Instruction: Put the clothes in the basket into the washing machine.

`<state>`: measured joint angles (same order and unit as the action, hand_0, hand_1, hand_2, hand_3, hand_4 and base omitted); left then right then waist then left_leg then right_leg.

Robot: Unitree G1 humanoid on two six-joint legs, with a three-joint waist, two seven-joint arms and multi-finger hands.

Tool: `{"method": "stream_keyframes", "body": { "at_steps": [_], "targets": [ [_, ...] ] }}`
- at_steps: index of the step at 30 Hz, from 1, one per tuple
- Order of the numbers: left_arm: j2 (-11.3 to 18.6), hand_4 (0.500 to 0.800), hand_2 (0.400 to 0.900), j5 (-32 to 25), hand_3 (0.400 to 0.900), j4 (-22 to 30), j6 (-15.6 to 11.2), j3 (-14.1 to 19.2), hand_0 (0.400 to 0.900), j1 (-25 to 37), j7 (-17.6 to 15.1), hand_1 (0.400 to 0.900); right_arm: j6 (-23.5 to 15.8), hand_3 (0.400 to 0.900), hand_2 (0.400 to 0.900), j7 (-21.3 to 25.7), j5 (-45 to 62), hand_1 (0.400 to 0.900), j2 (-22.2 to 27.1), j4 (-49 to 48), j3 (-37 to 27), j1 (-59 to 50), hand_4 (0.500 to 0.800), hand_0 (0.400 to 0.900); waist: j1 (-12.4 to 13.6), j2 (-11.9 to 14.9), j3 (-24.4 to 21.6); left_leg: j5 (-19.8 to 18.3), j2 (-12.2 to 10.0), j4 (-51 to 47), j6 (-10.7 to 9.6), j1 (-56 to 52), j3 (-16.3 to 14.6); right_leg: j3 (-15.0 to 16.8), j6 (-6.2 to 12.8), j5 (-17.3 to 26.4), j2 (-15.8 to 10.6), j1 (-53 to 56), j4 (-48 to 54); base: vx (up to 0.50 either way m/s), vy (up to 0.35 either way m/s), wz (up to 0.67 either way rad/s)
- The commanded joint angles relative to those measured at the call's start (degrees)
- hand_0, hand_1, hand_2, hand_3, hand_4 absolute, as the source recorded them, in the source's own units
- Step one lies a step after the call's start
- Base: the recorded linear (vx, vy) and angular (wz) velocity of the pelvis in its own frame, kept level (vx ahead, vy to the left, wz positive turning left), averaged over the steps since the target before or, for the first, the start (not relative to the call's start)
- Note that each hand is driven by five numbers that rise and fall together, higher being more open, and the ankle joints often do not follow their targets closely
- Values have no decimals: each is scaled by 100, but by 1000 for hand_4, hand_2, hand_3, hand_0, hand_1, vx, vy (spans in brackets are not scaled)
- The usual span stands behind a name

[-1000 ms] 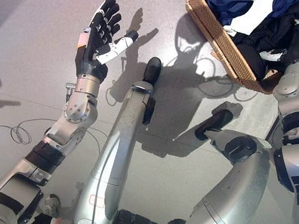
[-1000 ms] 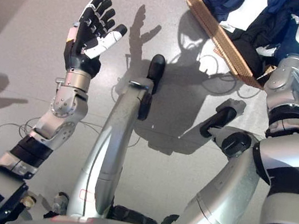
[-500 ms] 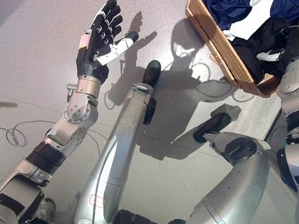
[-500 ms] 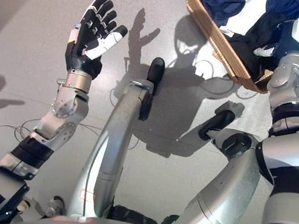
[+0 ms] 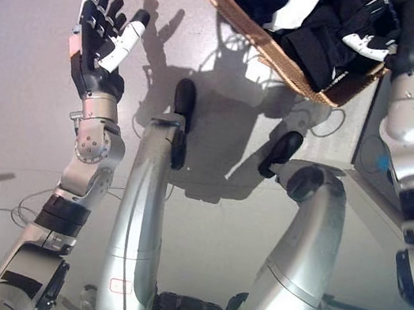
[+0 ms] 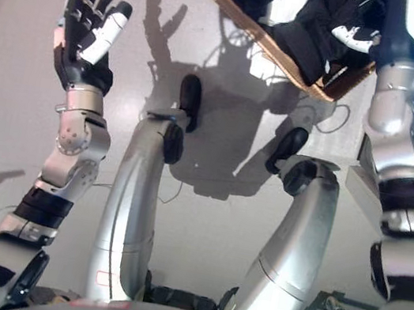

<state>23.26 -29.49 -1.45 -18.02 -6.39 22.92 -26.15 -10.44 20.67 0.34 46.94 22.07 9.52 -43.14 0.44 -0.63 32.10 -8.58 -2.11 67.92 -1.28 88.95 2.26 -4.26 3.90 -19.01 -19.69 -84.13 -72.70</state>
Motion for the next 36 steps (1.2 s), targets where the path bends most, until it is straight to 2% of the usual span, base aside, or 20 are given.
{"method": "stream_keyframes", "body": {
  "at_steps": [1,6,11,14,18,22,24,25,28,29,31,33,34,36],
  "targets": [
    [-89,800,900,374,900,257,-329,316,900,-653,-119,900,-736,400,400,226,922,400,-275,-723,-849,813,500,400,-152,339,-934,-583,6,-124,98,-70,124,-117,166,701,257,-544,592,-8,10,-24],
    [-102,800,900,330,900,363,-237,504,900,-954,-134,900,-967,400,400,296,1557,400,-868,-1755,-1797,1891,500,400,-352,393,-997,-631,-51,-64,94,-144,145,-109,142,625,349,-448,565,7,-20,-9],
    [-246,800,900,402,900,198,-200,576,900,-1012,-335,900,-1165,400,400,930,1642,400,-1781,-2176,-2343,2126,500,400,-513,387,-1080,-666,-154,-102,121,-244,74,-64,149,666,487,-392,665,-2,29,-19],
    [-317,800,900,433,900,230,-232,529,900,-955,-481,900,-1327,400,400,1528,1654,400,-2258,-2073,-2596,1957,500,400,-548,328,-1136,-700,-184,-171,145,-350,30,-60,131,644,520,-299,736,5,0,-6],
    [-350,800,900,514,900,240,-299,456,900,-895,-698,900,-1562,400,400,2516,1500,400,-2403,-1594,-2956,1388,500,400,-513,205,-1218,-714,-173,-284,157,-459,-33,-36,114,632,561,-202,837,3,8,-3],
    [-356,800,900,565,900,243,-361,296,900,-870,-799,900,-1369,400,400,3532,923,400,-2155,-1093,-3301,1030,500,400,-469,92,-1289,-705,-116,-369,154,-487,-55,0,108,597,556,-181,870,5,0,1],
    [-296,800,900,628,900,240,-401,108,900,-884,-802,900,-1119,400,400,4003,611,400,-1755,-383,-3301,771,500,400,-385,35,-1328,-685,-84,-413,160,-496,-59,13,121,612,545,-190,876,0,0,0],
    [-306,800,900,630,900,238,-404,107,900,-875,-804,900,-1137,400,400,4008,617,400,-1731,-347,-3291,748,500,400,-383,26,-1324,-685,-86,-414,160,-494,-60,13,122,615,547,-191,879,-4,27,-4],
    [-111,800,900,646,900,236,-438,-151,900,-814,-734,900,-770,400,400,4228,798,400,-855,958,-2896,148,500,400,-235,-11,-1342,-661,-109,-445,146,-494,-109,46,149,648,553,-209,898,-18,31,-11],
    [-136,800,900,643,900,224,-447,-153,900,-791,-732,900,-804,400,400,4221,831,400,-780,1069,-2851,66,500,400,-228,-31,-1329,-665,-116,-441,146,-491,-116,54,150,648,560,-218,895,0,0,0],
    [-53,800,900,604,900,192,-454,-350,900,-718,-689,900,-600,400,400,4387,990,400,-370,1959,-2651,-281,500,400,-141,-72,-1335,-670,-91,-372,143,-452,-98,87,152,628,538,-279,809,2,-17,5],
    [71,800,900,528,900,143,-453,-613,900,-712,-532,900,-251,400,400,4080,1320,400,159,3194,-2149,-754,500,400,-1,-121,-1348,-663,-82,-255,120,-386,-86,133,158,628,500,-364,656,10,-24,8],
    [42,800,900,516,900,135,-460,-596,900,-697,-523,900,-296,400,400,4028,1379,400,233,3327,-2054,-877,500,400,-10,-150,-1340,-672,-88,-239,120,-369,-89,139,160,625,506,-383,644,9,-29,6],
    [123,800,900,450,900,164,-460,-726,900,-659,-403,900,-59,400,400,3707,1535,400,476,4143,-1661,-1169,500,400,89,-201,-1334,-663,-99,-199,93,-331,-98,173,172,642,476,-434,589,9,-34,5]
  ]
}}
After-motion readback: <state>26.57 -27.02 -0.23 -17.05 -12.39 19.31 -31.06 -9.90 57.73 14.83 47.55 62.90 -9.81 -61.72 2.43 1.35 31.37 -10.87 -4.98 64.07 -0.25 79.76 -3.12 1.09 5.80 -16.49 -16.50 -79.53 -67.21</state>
